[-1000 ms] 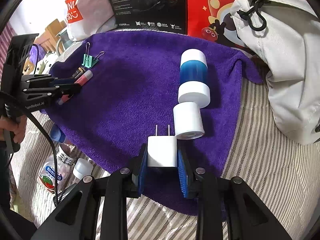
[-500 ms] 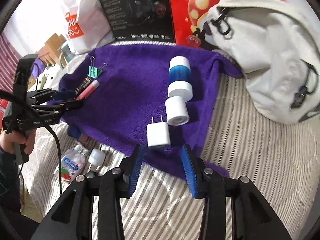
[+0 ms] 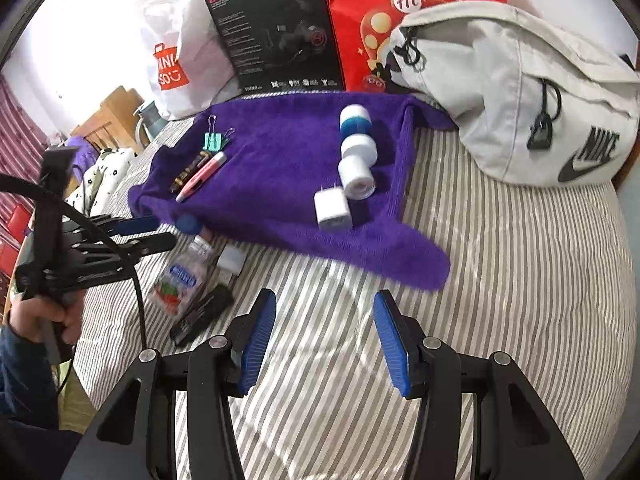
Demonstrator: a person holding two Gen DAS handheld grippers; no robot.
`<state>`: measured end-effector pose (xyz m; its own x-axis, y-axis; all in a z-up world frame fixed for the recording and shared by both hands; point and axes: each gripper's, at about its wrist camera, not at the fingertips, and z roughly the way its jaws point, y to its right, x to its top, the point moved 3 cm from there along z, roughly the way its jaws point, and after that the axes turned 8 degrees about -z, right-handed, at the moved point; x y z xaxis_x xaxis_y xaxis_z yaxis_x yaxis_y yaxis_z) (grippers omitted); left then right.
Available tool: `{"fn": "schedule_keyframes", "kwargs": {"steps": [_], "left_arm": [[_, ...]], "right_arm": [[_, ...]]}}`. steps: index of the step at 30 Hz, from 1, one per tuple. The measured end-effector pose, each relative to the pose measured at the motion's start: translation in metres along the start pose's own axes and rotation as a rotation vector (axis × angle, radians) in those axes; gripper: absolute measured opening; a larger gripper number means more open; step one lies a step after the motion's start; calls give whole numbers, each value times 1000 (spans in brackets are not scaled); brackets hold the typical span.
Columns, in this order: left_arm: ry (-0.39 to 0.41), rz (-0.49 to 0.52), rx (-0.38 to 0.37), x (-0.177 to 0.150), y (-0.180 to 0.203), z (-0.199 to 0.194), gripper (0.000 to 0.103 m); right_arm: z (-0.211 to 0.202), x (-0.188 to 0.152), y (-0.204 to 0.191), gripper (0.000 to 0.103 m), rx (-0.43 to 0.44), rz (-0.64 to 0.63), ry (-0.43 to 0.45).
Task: Organize rigid objects
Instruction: 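Grasp the blue-lidded pink jar with the left gripper while the right gripper moves toward the white round adapter, then lift the pink jar with the left gripper while the right gripper grasps the white round adapter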
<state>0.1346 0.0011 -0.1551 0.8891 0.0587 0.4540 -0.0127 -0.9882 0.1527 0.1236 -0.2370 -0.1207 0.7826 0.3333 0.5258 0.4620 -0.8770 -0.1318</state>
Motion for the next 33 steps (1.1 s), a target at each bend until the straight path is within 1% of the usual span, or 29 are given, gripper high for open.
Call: {"fn": "schedule_keyframes", "kwargs": {"steps": [6, 9, 11, 13, 15, 18, 21, 24, 25, 28, 33], "left_arm": [[-3, -24, -18, 4, 9, 11, 49], [-1, -37, -2, 7, 14, 14, 49], [-2, -61, 19, 9, 14, 18, 49], [-3, -84, 17, 11, 14, 21, 49], [-7, -100, 33, 12, 14, 24, 49], [-6, -132, 30, 14, 13, 27, 49], [4, -142, 36, 15, 14, 28, 49], [11, -136, 43, 15, 13, 27, 40], [11, -134, 40, 15, 12, 26, 35], [10, -147, -4, 14, 4, 23, 34], [26, -138, 11, 9, -10, 9, 34]], "right_arm": [[3, -21, -3, 51, 6, 6, -41], [4, -28, -2, 51, 13, 7, -54], [5, -30, -2, 51, 15, 11, -60], [7, -31, -1, 51, 18, 14, -66], [8, -32, -1, 51, 24, 14, -71], [11, -32, -2, 51, 29, 7, -80], [14, -33, -6, 51, 39, 5, -87], [20, -32, -11, 51, 51, 2, -95], [22, -32, -13, 51, 53, 1, -95], [26, -28, -20, 51, 64, 1, -86], [31, -14, -32, 51, 84, 6, -52]]}}
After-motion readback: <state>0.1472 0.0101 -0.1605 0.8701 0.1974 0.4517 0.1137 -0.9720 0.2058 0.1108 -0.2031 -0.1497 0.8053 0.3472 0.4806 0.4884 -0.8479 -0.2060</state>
